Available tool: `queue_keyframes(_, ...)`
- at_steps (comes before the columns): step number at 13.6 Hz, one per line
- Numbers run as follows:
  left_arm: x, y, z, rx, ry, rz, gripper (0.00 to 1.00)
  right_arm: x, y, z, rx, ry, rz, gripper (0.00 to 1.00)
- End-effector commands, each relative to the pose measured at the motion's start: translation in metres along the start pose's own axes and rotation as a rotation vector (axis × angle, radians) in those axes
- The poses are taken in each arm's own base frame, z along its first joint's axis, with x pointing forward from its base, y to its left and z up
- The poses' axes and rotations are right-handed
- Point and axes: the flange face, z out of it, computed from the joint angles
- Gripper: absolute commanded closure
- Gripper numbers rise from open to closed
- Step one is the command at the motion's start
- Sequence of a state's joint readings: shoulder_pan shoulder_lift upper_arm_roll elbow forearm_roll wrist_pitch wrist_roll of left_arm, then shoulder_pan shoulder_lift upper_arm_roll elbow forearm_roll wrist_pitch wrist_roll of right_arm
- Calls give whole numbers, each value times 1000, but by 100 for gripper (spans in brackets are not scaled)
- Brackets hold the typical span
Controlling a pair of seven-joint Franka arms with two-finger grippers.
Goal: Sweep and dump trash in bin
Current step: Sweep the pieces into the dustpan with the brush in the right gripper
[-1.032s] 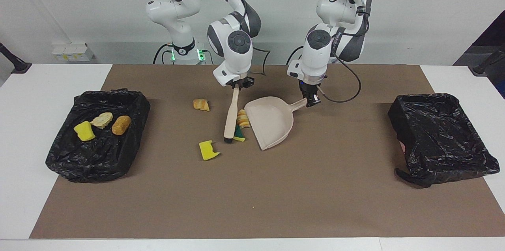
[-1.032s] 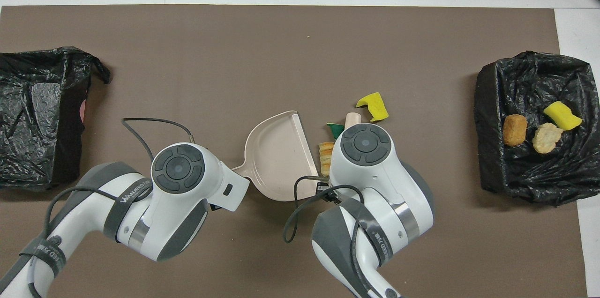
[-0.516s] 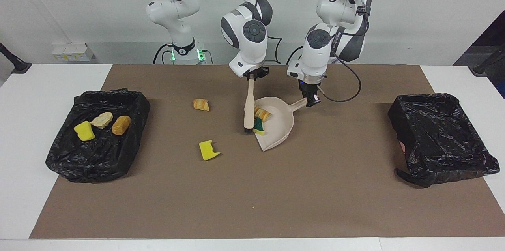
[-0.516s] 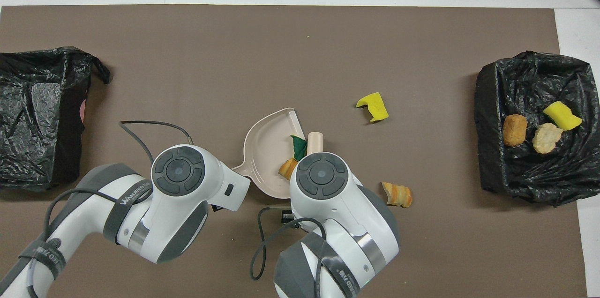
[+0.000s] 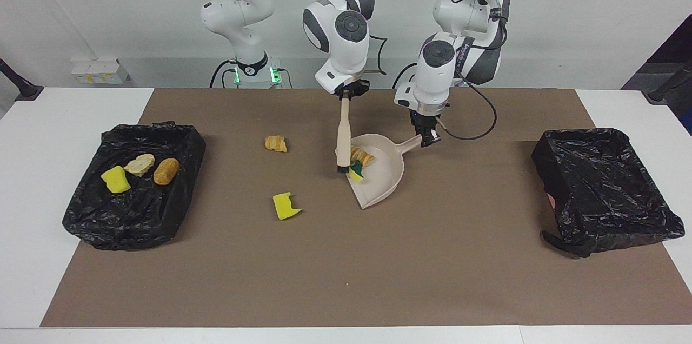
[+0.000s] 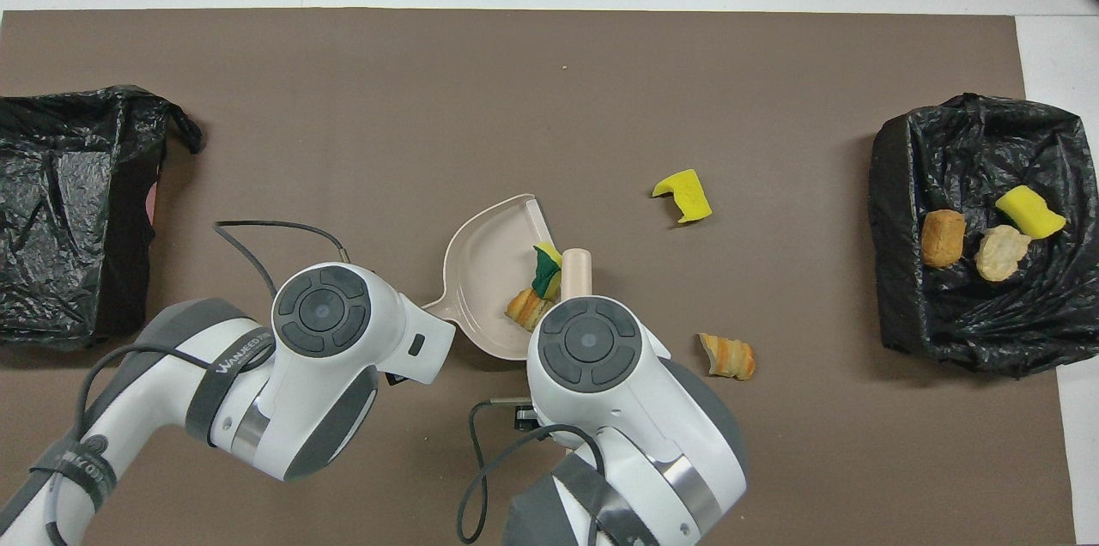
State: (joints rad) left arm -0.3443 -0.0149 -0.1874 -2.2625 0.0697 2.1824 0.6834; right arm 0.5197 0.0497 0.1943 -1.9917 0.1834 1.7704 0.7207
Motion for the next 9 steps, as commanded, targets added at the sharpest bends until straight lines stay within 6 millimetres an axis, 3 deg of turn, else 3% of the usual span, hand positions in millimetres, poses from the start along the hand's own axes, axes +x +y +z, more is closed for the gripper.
queue_keyframes(1, -6, 1, -3, 27, 0, -15, 100, -4, 20, -4, 5, -34, 26, 100)
queue_keyframes(4, -6, 0, -3, 29, 4, -16, 100, 1, 33, 0, -12, -45, 37, 100)
queue_keyframes(9, -5, 0, -4, 30, 5, -19, 100, 8, 98, 27, -183, -62, 145, 100)
